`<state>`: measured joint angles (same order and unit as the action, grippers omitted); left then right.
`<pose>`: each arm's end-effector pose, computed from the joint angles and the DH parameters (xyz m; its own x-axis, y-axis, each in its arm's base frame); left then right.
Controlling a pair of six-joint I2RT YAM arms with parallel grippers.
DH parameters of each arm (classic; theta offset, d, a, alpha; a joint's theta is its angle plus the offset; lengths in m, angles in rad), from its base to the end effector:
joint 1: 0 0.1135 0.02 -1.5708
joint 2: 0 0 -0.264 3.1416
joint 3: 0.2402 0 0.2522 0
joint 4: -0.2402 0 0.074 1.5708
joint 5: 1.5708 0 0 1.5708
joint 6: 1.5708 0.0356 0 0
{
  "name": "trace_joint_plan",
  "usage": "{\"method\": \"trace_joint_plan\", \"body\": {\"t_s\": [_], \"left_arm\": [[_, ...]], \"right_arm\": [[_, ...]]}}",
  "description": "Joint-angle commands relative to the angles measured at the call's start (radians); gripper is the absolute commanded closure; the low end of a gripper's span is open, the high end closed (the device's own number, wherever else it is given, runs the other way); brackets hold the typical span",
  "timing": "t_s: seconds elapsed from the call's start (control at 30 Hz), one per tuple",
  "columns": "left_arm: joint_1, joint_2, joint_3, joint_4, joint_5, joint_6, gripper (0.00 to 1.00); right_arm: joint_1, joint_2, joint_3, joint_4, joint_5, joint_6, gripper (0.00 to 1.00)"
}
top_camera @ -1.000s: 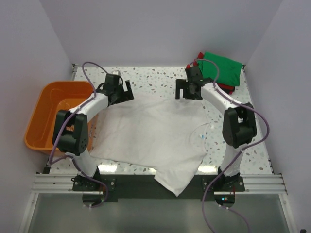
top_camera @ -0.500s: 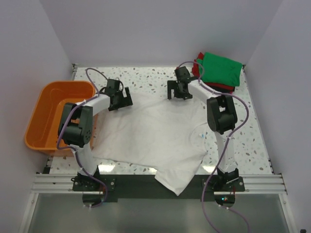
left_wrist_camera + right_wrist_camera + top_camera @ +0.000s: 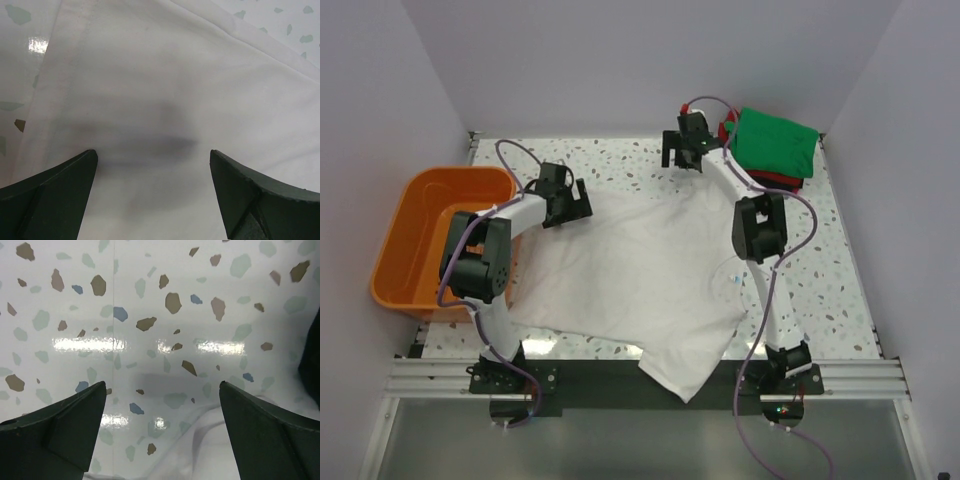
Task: Fold and stack the t-shirts
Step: Flatten the tshirt out
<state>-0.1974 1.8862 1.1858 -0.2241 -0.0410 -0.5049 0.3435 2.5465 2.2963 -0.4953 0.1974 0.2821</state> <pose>0.3865 -0.0758 0.1650 -0.7682 -0.3392 -0.5429 -0.2283 0.9375 -0.2627 0.5398 0.1857 0.1851 -0.6676 0.0511 -0.7427 -0.0091 0.9970 0.0768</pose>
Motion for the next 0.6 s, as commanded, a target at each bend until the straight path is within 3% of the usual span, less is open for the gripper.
{"method": "trace_joint_plan", "body": {"t_s": [0.0, 0.07, 0.17, 0.27, 0.3, 0.4, 0.57], "left_arm": [[0.010, 0.001, 0.034, -0.009, -0.023, 0.009, 0.00], [0.010, -0.009, 0.041, -0.008, -0.017, 0.006, 0.00], [0.010, -0.030, 0.048, -0.008, -0.016, 0.000, 0.00], [0.009, -0.048, 0.044, 0.003, -0.016, 0.003, 0.00], [0.009, -0.045, 0.047, 0.002, -0.019, 0.003, 0.00], [0.009, -0.024, 0.057, -0.004, -0.020, 0.008, 0.00], [0.009, 0.007, 0.063, 0.000, -0.008, -0.001, 0.00]], "right_arm": [[-0.006, -0.162, 0.045, -0.032, -0.010, -0.084, 0.01], [-0.006, -0.280, -0.009, -0.064, -0.021, -0.087, 0.01], [-0.005, -0.461, -0.222, -0.118, -0.024, -0.043, 0.01], [-0.001, -0.631, -0.539, -0.103, -0.007, 0.000, 0.01], [0.000, -0.664, -0.672, -0.097, 0.016, 0.008, 0.01], [0.002, -0.713, -0.831, -0.115, 0.062, 0.008, 0.01], [-0.001, -0.611, -0.772, -0.158, 0.059, -0.043, 0.01]]}}
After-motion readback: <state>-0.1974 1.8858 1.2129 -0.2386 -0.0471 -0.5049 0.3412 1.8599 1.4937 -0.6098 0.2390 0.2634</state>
